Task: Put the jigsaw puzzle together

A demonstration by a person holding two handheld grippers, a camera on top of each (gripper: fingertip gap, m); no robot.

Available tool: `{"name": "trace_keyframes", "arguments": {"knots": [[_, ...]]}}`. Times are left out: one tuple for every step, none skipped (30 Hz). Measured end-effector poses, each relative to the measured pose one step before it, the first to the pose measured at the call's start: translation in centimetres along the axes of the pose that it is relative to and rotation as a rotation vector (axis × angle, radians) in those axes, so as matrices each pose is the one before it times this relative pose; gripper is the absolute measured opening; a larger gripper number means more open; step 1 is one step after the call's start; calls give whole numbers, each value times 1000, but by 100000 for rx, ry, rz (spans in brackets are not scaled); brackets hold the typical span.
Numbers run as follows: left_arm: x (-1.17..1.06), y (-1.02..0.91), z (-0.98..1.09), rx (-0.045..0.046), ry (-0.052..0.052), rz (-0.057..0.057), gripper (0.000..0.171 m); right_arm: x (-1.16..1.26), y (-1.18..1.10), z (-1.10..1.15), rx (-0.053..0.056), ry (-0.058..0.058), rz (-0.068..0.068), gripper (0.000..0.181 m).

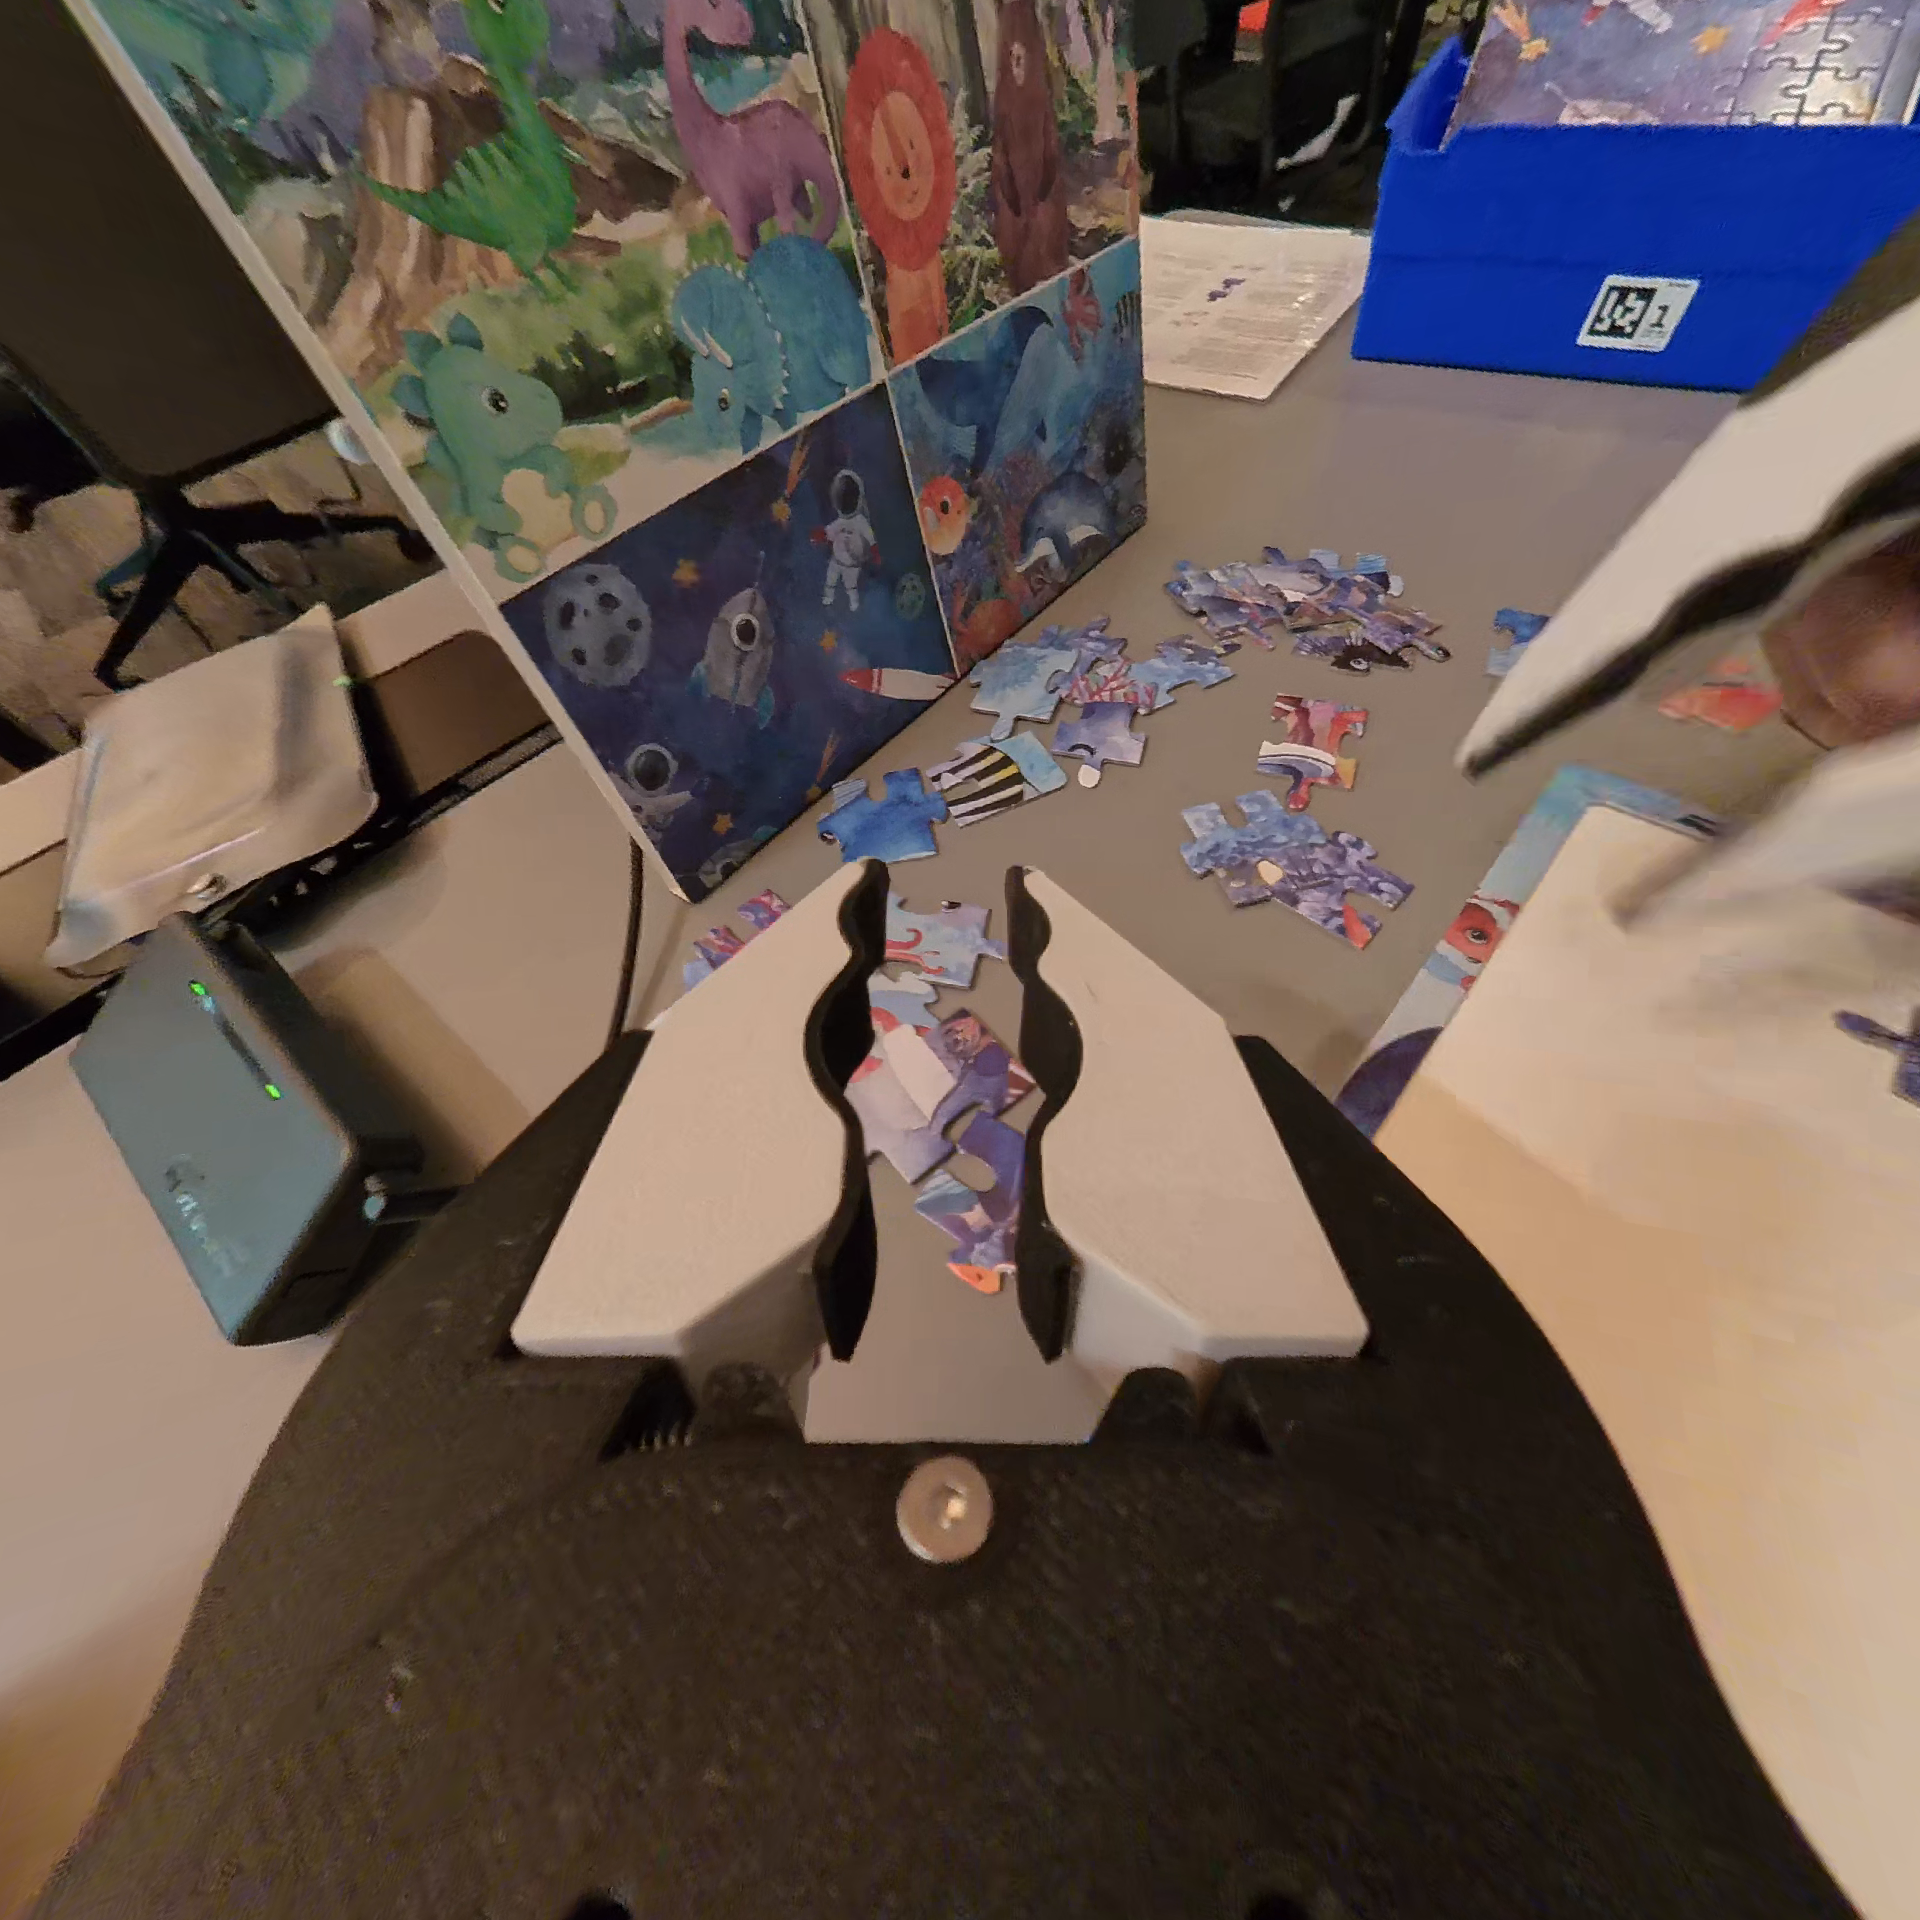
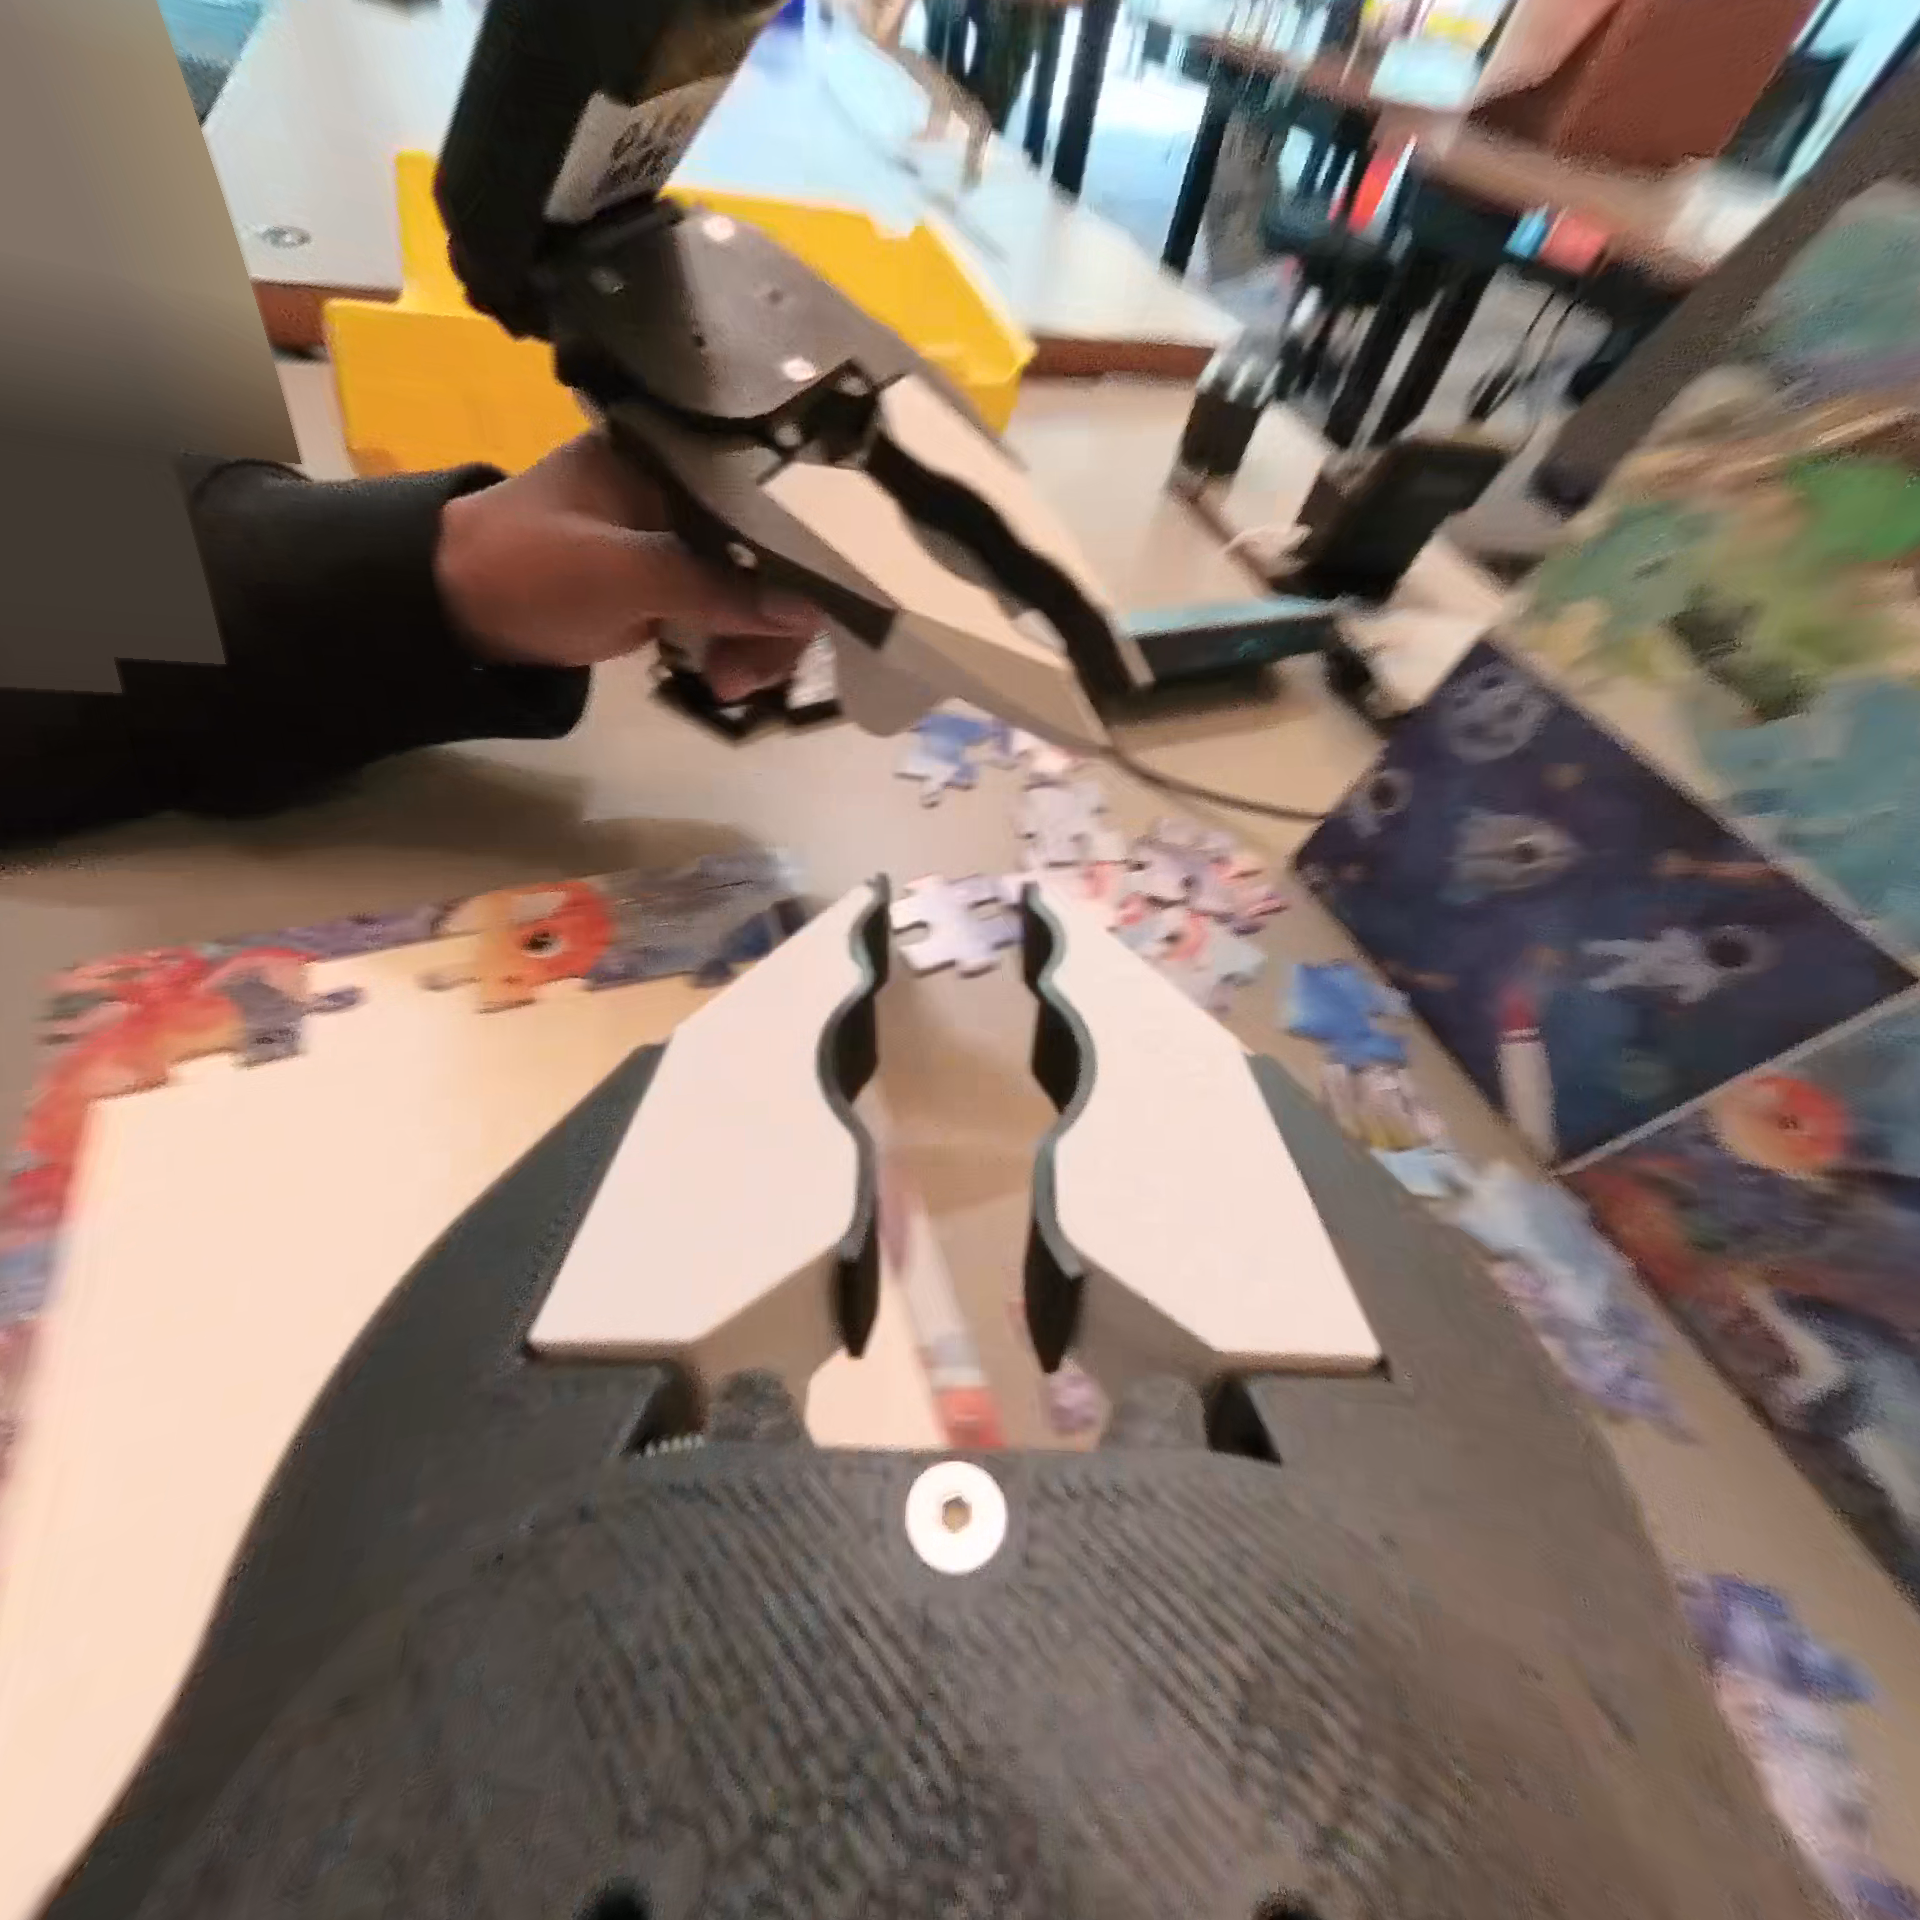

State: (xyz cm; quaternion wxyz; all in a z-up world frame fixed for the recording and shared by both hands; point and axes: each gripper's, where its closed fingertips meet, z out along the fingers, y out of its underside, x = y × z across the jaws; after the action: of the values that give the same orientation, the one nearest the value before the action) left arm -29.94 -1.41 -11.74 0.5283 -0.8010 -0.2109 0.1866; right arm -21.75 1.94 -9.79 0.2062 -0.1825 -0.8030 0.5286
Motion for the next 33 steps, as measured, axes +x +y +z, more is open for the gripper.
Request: {"name": "trace_keyframes", "arguments": {"knots": [[-251,-62,-55,1279,-1021,514,18,1389,251,-743,6001,3883,-3735,11],[-185,10,-18,796,-624,287,15,1451,468,-846,5407,6426,-2739,0],[-166,44,14,571,-565,228,14,1287,537,-835,3751,6365,-696,0],[-128,74,44,384,-440,163,12,843,474,-701,1528,3397,603,0],[-61,80,62,172,-103,66,11,575,450,-546,-336,1185,698,0],[5,96,76,44,89,71,10,641,499,-430,-1490,1506,230,0],[13,77,60,46,-21,146,10,787,401,-359,-1336,2634,15,0],[-5,58,53,115,-358,153,10,753,106,-318,-124,2826,145,0],[20,39,49,70,-383,306,10,502,-72,-299,504,1567,141,0],[40,38,58,-48,-178,472,10,306,-141,-293,434,737,50,0],[45,67,56,-217,-173,497,10,288,-124,-283,214,968,-215,0],[14,99,71,-321,-187,401,10,333,-129,-312,89,1422,-641,0],[12,104,52,-369,-69,179,10,340,-128,-314,165,1604,-861,0],[-1,107,73,-311,58,-98,10,350,-96,-326,160,1467,-757,0],[-8,86,58,-154,80,-216,10,386,-62,-333,118,1456,-469,0],[-46,74,30,-104,12,-272,10,445,-46,-333,225,1541,-218,0],[-71,66,25,-101,-63,-281,10,483,-3,-348,196,1554,66,0],[-109,38,-3,-27,-178,-269,10,533,24,-338,197,1618,397,0],[-139,5,-41,25,-264,-189,10,559,51,-336,336,1598,771,0],[-234,0,-85,-267,-597,527,10,560,106,-289,398,1348,1249,0],[-530,0,-193,-710,-2146,1744,10,551,197,-212,271,1129,1740,0],[-879,-28,-310,-494,-3837,2356,9,536,309,-134,-161,867,2006,0],[-1042,-73,-400,42,-4194,1925,9,526,394,-98,-807,718,2066,0],[-1044,-85,-409,265,-3502,853,9,508,415,-92,-1058,799,1879,0],[-981,-61,-389,267,-2706,-265,9,527,329,-114,-668,1125,1764,0],[-870,-62,-356,517,-1858,-1022,9,500,203,-120,-125,1165,1863,0],[-752,-73,-324,800,-1341,-1443,8,411,87,-120,333,797,1988,0],[-619,-48,-282,846,-769,-1697,7,298,28,-103,630,314,2002,0],[-428,-4,-208,642,51,-1635,5,224,24,-100,681,134,1873,0],[-222,71,-132,245,886,-1403,1,192,32,-84,515,135,1611,0],[-63,141,-57,-166,1368,-1136,0,166,59,-61,301,127,1295,0],[-81,151,39,-116,667,-1161,0,147,60,-61,156,220,898,0],[-108,144,72,52,-60,-775,0,159,57,-58,69,392,523,0]]}}
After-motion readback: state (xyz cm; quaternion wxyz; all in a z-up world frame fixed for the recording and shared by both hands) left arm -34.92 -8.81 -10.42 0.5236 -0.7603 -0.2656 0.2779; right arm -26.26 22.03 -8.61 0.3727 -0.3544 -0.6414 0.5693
